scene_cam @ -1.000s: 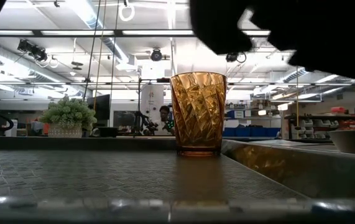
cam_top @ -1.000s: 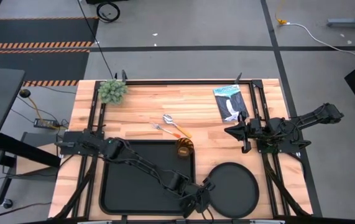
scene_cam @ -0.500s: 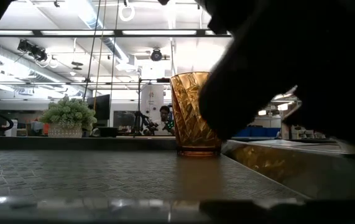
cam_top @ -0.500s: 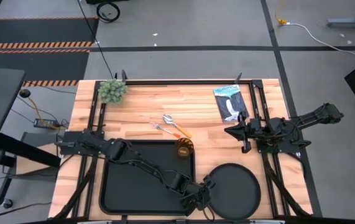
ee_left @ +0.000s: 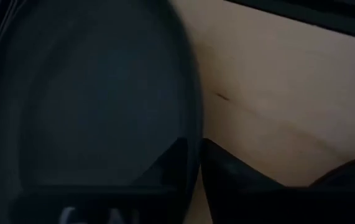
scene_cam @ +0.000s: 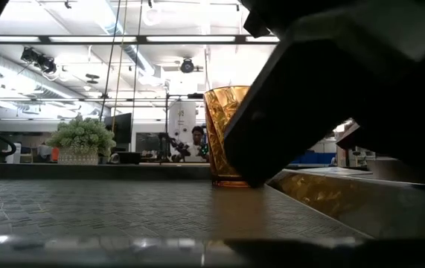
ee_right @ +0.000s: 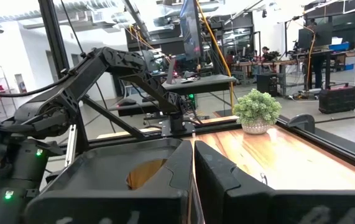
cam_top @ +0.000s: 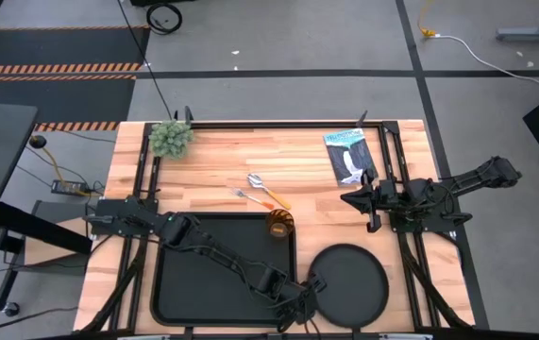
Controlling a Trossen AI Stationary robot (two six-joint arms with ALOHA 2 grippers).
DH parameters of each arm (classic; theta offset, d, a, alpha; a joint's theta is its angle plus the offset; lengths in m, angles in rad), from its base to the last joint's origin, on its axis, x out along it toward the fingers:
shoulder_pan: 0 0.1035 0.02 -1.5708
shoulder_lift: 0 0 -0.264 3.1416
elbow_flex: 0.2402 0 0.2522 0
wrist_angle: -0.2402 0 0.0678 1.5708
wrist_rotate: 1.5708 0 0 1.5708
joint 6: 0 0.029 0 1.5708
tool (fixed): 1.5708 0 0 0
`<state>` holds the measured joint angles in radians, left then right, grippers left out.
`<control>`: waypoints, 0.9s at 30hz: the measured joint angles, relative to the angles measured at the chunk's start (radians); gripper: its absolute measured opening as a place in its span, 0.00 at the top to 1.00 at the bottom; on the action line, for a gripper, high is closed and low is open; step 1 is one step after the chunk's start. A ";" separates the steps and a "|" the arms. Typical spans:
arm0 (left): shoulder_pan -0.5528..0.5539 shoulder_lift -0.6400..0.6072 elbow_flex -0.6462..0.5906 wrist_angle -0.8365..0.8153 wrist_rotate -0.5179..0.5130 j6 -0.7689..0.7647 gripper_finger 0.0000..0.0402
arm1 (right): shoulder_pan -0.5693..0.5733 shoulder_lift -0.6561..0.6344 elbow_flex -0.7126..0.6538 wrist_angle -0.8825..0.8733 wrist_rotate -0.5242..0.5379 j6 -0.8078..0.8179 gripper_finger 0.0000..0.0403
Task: Pick and place plate/cup/fork/spoon on tray
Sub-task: Put the black plate on the black tray on the bottom left of the brown cup
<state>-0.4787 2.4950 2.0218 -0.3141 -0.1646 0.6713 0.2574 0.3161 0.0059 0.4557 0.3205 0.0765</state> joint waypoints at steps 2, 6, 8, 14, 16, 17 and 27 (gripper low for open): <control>-0.004 0.000 0.013 -0.016 0.000 -0.008 0.92 | 0.000 0.000 0.000 0.000 0.000 0.000 0.94; -0.010 0.000 0.058 -0.056 0.005 -0.036 0.97 | 0.000 0.000 0.000 0.000 0.000 0.000 0.94; -0.011 0.000 0.087 -0.067 0.013 -0.065 0.97 | 0.000 0.000 0.000 0.000 0.000 0.000 0.94; -0.012 0.000 0.187 -0.150 0.064 -0.114 0.97 | 0.000 0.000 0.000 0.000 0.000 0.000 0.94; -0.014 0.000 0.256 -0.248 0.072 -0.146 0.97 | 0.000 0.000 0.000 0.000 0.000 0.000 0.94; -0.017 0.000 0.296 -0.297 0.076 -0.167 0.97 | 0.000 0.000 0.000 0.000 0.000 0.000 0.94; -0.070 -0.136 0.297 -0.507 0.043 -0.424 0.97 | 0.000 0.000 0.000 0.001 0.000 0.000 0.94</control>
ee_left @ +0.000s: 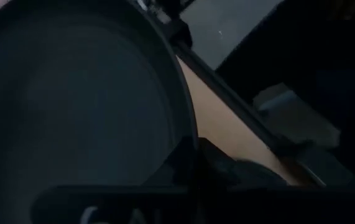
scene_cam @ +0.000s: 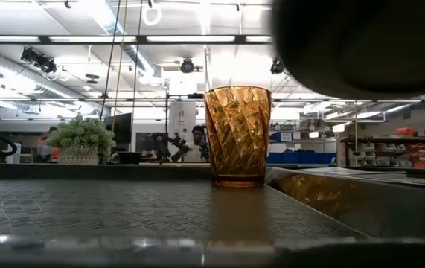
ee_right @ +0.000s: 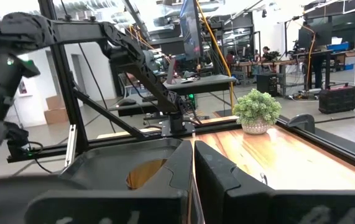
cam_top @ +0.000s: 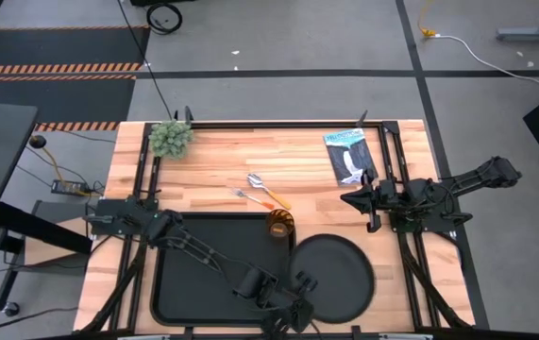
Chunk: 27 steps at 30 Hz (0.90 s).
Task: Pick and place plate/cup/fork/spoon on tray
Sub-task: Put the black plate on the black tray on the bottom left of the brown cup
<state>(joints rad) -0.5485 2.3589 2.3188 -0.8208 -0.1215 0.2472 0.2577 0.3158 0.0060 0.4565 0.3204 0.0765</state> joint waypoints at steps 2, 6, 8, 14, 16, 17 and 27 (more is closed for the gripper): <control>-0.020 -0.012 0.000 -0.055 -0.022 -0.044 0.97 | 0.000 0.000 0.000 -0.001 0.000 0.000 0.94; -0.053 -0.019 0.000 -0.158 -0.027 -0.169 0.97 | 0.000 0.000 0.000 0.000 0.000 0.000 0.94; -0.067 -0.019 0.000 -0.205 -0.028 -0.229 0.97 | 0.000 0.001 0.000 0.000 0.000 0.000 0.94; -0.104 -0.021 -0.001 -0.239 -0.038 -0.381 0.97 | 0.000 0.002 0.000 -0.001 0.000 0.000 0.94; -0.116 -0.021 -0.001 -0.260 -0.039 -0.432 0.97 | 0.000 0.002 0.000 0.000 0.000 0.000 0.94; -0.121 -0.021 -0.001 -0.268 -0.039 -0.460 0.97 | 0.000 0.002 0.000 -0.001 0.000 0.000 0.94; -0.153 -0.021 -0.001 -0.298 -0.039 -0.699 0.97 | 0.000 0.002 0.000 -0.001 0.000 0.000 0.94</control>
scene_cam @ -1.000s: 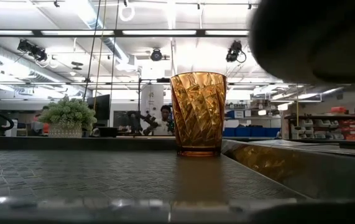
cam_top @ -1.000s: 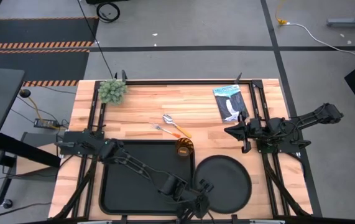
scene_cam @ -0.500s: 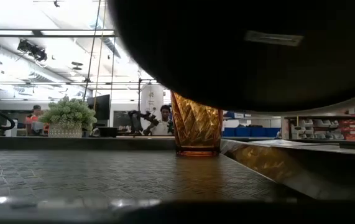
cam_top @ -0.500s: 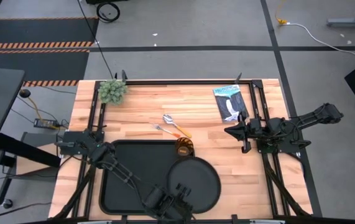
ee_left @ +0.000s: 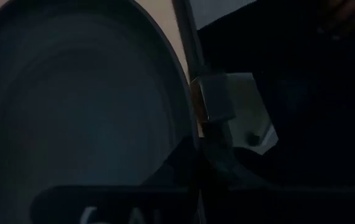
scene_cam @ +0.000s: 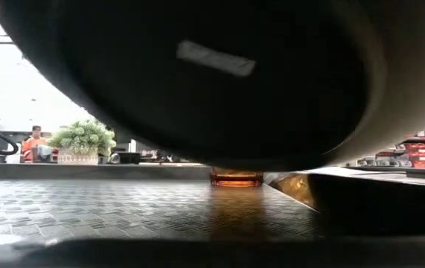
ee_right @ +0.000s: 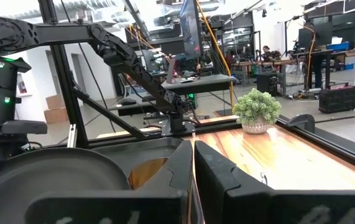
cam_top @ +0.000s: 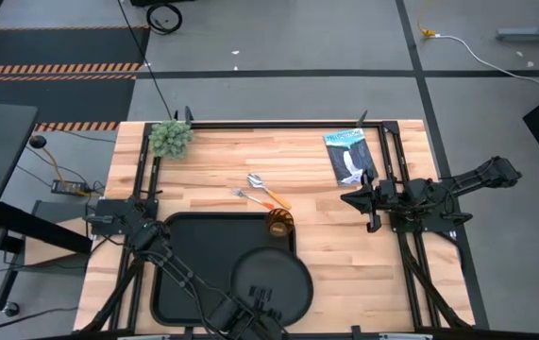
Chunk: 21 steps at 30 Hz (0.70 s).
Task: Pick and place plate/cup/fork/spoon on tray
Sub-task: Put the black plate on the black tray on the bottom left of the brown cup
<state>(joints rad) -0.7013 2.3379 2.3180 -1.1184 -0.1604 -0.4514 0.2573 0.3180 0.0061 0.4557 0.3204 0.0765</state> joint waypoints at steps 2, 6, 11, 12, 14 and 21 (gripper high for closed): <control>0.000 0.000 0.000 -0.025 -0.001 -0.061 0.97 | 0.000 0.000 0.000 0.000 0.000 0.000 0.94; -0.011 0.000 0.000 -0.045 -0.021 -0.158 0.97 | 0.000 0.000 0.000 0.000 0.000 0.000 0.94; -0.022 0.003 -0.001 -0.045 -0.042 -0.254 0.97 | 0.000 0.000 0.000 0.000 0.000 0.000 0.94; -0.023 0.003 -0.001 -0.045 -0.046 -0.273 0.97 | 0.000 0.000 0.000 0.000 0.000 0.000 0.94; -0.024 0.010 -0.001 -0.042 -0.061 -0.296 0.97 | 0.000 0.000 0.000 0.000 0.000 0.000 0.94; -0.031 0.029 -0.002 -0.042 -0.106 -0.304 0.96 | 0.000 0.000 0.000 0.000 0.000 0.000 0.94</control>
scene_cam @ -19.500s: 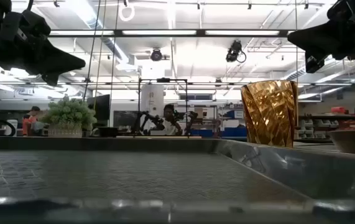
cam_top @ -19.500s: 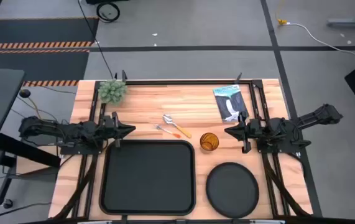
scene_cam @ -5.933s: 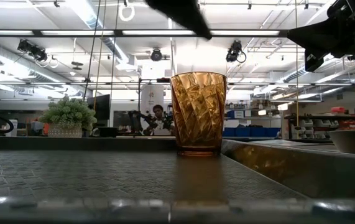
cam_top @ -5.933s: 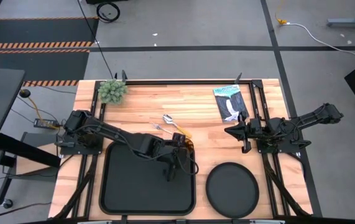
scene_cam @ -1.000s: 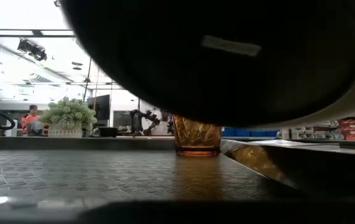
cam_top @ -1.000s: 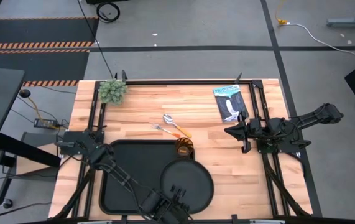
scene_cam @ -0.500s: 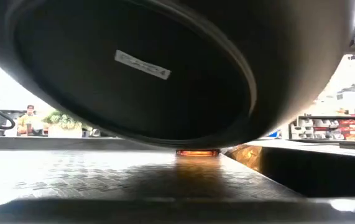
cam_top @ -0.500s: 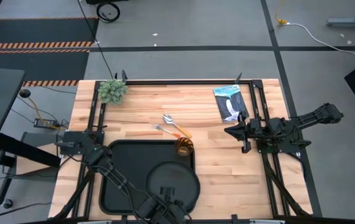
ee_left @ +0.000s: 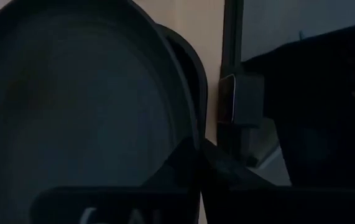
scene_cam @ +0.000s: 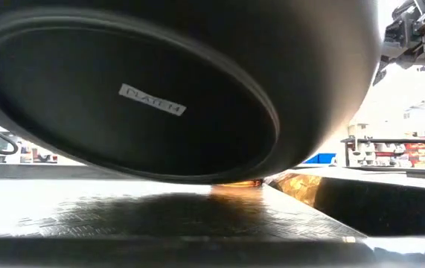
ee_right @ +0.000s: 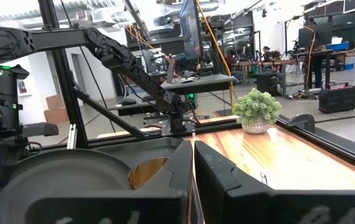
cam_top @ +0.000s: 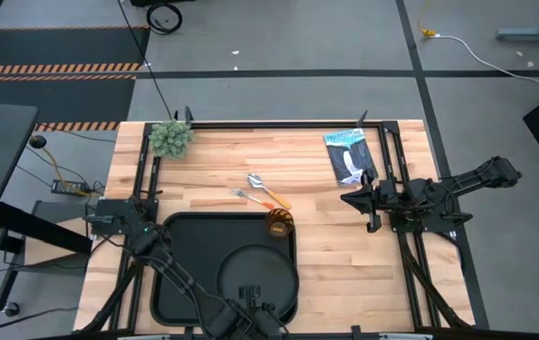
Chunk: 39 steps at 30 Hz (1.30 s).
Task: Pick and place plate/cup/fork/spoon on tray
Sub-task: Put the black plate on the black tray on the bottom left of the brown cup, then put the orange fork on the black tray on the left of the black plate
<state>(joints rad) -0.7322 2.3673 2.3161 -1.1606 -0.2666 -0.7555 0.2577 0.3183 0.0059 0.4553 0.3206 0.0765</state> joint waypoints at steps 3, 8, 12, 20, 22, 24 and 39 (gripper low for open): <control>0.000 0.006 0.000 -0.002 -0.009 -0.019 0.94 | 0.000 0.000 0.000 0.000 0.000 0.000 0.94; -0.001 0.006 0.000 -0.004 -0.029 -0.019 0.83 | 0.000 0.000 0.000 0.000 0.000 0.000 0.94; -0.001 0.006 0.000 -0.004 -0.029 -0.018 0.77 | 0.000 0.000 0.000 0.000 0.000 0.000 0.94; 0.001 0.006 0.000 -0.024 -0.028 -0.007 0.77 | 0.000 0.000 0.000 0.000 0.000 0.000 0.94; 0.000 0.006 0.001 -0.061 -0.027 -0.007 0.78 | 0.000 0.000 0.000 0.000 0.000 0.000 0.94; 0.000 0.006 0.000 -0.090 -0.034 0.001 0.79 | 0.000 0.000 0.000 0.000 0.000 0.000 0.94; 0.053 -0.006 -0.032 -0.402 -0.230 0.323 0.90 | 0.000 0.000 0.000 0.000 0.000 0.000 0.94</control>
<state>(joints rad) -0.6796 2.3616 2.2842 -1.5623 -0.4962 -0.4328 0.2577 0.3187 0.0060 0.4553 0.3203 0.0763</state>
